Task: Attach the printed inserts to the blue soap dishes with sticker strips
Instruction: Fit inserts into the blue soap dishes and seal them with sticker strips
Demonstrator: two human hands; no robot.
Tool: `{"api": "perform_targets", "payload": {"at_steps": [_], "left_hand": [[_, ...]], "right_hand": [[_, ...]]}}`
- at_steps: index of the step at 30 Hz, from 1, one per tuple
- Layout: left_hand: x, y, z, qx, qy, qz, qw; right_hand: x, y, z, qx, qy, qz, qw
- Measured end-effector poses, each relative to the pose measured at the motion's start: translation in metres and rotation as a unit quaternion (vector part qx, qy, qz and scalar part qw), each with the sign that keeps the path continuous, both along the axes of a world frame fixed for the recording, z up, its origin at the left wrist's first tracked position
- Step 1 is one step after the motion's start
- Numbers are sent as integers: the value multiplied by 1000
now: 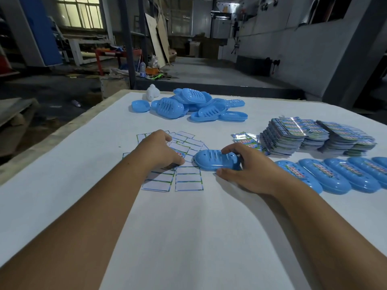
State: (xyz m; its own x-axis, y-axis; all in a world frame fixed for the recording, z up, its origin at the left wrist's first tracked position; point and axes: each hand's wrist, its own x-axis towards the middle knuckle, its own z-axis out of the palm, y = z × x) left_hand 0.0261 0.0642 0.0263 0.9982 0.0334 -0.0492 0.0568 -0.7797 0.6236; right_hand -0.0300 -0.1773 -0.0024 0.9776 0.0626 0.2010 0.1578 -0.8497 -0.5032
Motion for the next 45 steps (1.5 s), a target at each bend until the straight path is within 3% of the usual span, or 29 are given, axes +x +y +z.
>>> {"api": "perform_targets", "payload": {"at_steps": [8,11,15,20,39,45], "left_hand": [[4,-2,0,-137,-78,-10,987],[-5,-15,6,-245,-82,-68,964],[-18,-33,5,-324,-44,-138,935],[-17,-38,-1,-280,-53,-128,950],[-18,-33,4,-243,-47,-166,955],[-19,-33,4,-251,-53,-188,948]], "right_hand": [[1,3,-1,16,-23,-20,999],[4,9,2,126,-91,-28,987],[6,18,9,319,-54,32,946],[7,18,8,332,-60,54,940],[3,13,16,342,-49,25,938],[4,11,14,330,-59,-25,942]]}}
